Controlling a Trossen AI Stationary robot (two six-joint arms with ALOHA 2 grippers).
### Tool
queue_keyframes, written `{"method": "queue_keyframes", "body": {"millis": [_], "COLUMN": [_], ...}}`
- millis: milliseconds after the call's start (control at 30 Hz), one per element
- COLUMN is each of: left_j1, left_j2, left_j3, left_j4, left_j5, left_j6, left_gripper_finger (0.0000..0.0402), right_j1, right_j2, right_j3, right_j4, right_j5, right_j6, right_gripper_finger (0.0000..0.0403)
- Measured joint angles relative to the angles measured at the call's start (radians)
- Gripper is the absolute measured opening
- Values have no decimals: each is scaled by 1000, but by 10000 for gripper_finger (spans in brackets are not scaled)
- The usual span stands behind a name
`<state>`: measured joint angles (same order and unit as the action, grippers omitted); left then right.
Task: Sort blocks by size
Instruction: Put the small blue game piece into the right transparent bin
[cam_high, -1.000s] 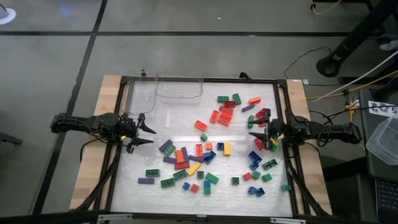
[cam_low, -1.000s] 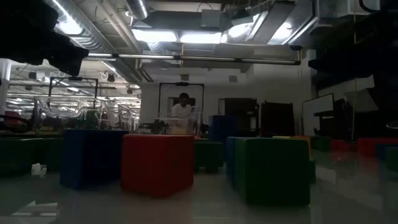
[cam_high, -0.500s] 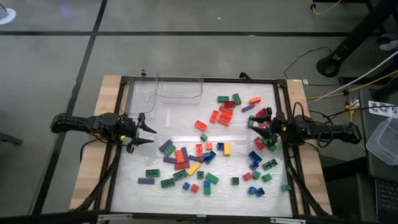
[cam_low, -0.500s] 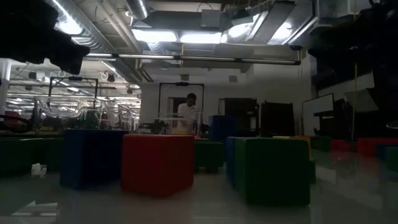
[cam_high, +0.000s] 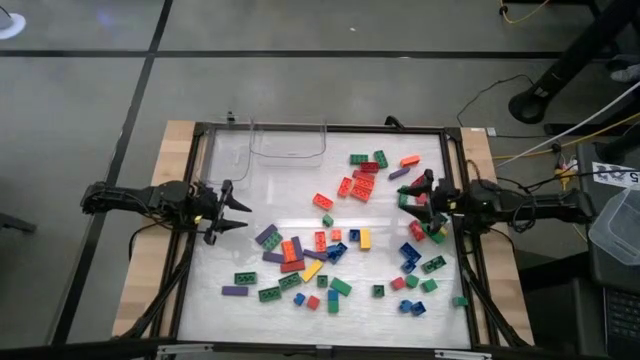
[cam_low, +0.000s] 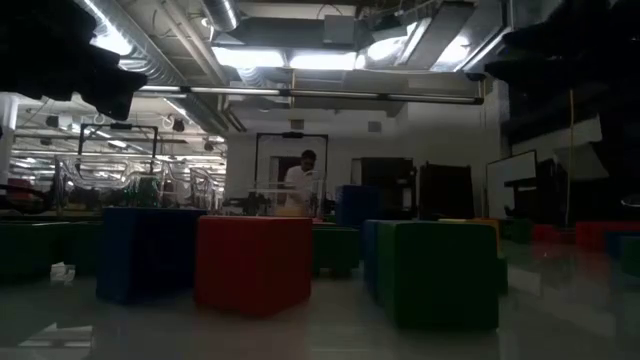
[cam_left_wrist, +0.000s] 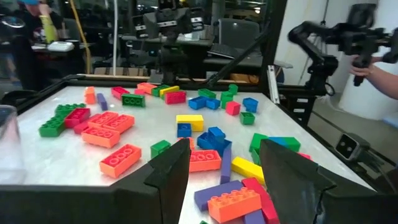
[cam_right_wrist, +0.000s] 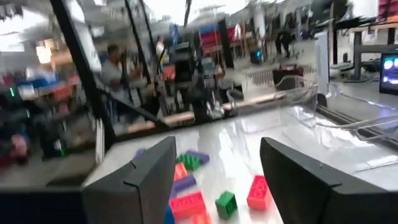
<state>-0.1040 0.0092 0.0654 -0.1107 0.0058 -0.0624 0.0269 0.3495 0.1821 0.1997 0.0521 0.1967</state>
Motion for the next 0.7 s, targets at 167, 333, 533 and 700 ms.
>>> {"method": "queue_keyframes", "body": {"millis": [167,333,533,700], "left_j1": [0,0,0,0], "left_j2": [0,0,0,0], "left_j3": [1,2,2,2], "left_j4": [0,1,-3,-6], "left_j5": [-47,-77,-77,-77], "left_j6": [-7,-16,-16,-16], "left_gripper_finger": [182,182,182,182], "right_j1": [0,0,0,0], "right_j2": [215,435,699,905], "right_j3": [118,259,418,518], "right_j4": [-77,-172,-285,-310], "right_j5": [-1,-43,-165,-229], "right_j6": [-44,-47,-48,-48], "right_gripper_finger": [234,234,234,234]}}
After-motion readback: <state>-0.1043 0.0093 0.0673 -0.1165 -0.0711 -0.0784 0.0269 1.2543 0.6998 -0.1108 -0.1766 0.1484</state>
